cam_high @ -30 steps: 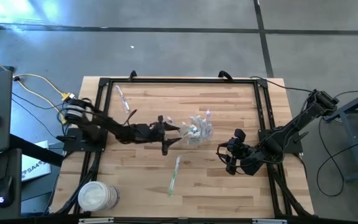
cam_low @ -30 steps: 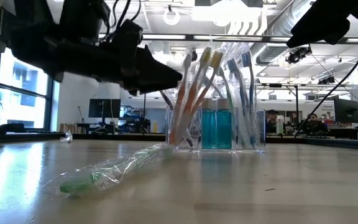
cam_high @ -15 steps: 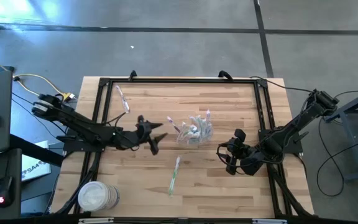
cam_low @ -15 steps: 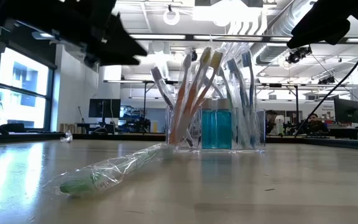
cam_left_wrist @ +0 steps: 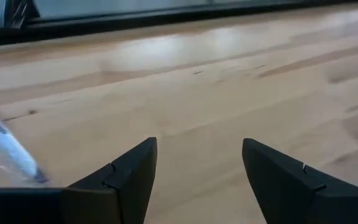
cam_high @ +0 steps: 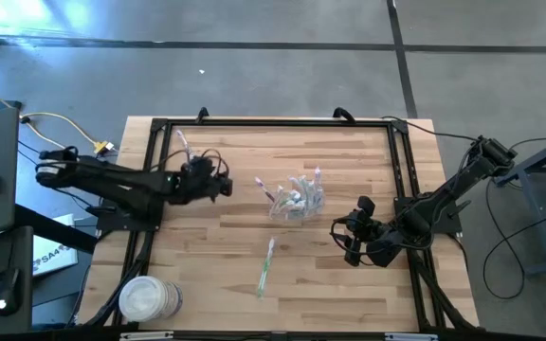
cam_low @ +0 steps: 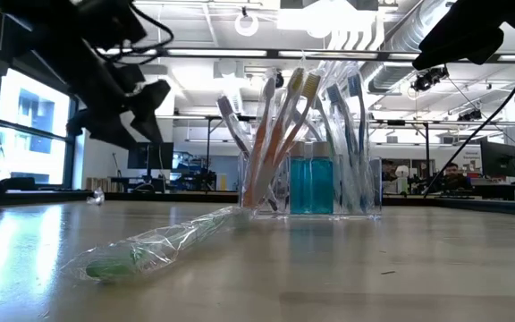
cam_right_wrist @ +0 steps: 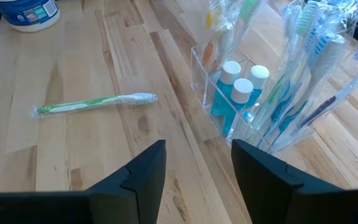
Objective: Pick & Place toothbrushing station
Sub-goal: Put the violet toothbrush into the wire organizer
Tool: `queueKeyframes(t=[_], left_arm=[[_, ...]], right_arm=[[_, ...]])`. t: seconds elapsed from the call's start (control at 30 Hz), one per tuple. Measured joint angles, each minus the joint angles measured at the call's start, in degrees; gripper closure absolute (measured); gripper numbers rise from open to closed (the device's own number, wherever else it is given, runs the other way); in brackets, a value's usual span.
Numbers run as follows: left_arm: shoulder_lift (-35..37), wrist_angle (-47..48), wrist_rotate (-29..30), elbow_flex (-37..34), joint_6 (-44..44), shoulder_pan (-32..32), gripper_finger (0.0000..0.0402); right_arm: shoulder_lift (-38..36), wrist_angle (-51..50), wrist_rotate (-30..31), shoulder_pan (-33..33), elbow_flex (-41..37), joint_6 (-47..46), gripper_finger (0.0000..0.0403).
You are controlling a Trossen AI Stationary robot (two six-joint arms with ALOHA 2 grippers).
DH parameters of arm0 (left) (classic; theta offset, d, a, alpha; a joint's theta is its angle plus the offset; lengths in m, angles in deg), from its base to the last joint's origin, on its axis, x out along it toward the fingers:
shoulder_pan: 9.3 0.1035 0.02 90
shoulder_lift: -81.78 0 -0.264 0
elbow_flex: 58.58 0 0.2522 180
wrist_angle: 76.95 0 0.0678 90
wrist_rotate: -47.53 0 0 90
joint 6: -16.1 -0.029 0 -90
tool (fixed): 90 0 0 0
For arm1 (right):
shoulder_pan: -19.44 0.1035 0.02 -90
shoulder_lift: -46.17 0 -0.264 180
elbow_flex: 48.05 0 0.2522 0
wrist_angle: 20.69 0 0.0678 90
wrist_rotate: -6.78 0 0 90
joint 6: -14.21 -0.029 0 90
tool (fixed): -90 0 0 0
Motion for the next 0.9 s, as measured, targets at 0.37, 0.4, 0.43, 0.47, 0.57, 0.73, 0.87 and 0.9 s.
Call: queueKeyframes(t=[0.37,0.4,0.43,0.47,0.57,0.73,0.87,0.9], left_arm=[[-0.7,29.4,-14.0,17.2,-1.2,15.1,0.0167],[-0.9,32.5,-15.0,19.1,-1.2,16.5,0.0167],[-1.3,35.5,-15.5,21.1,-1.2,17.8,0.0167],[-1.8,37.8,-15.9,22.8,-1.1,19.1,0.0167],[-3.6,43.9,-17.8,26.5,0.5,22.2,0.0167],[-7.8,48.5,-26.3,29.7,7.2,27.5,0.0167],[-12.9,48.6,-33.2,30.8,8.0,32.2,0.0167],[-14.5,48.6,-34.5,31.0,8.0,33.2,0.0167]], right_arm=[[0.0,1.0,0.0,0.0,-2.8,-0.1,0.0228],[0.0,1.0,0.0,0.0,-3.2,-0.2,0.0228],[0.0,1.7,0.2,0.0,-3.6,-0.2,0.0228],[0.0,2.7,0.2,0.0,-3.9,-0.1,0.0228],[0.0,4.4,0.0,0.0,-4.4,0.5,0.0228],[0.0,4.4,-0.3,0.0,-4.4,1.4,0.0228],[0.0,4.5,-0.3,0.0,-4.4,1.5,0.0228],[0.0,4.5,-0.3,0.0,-4.4,1.5,0.0228]])
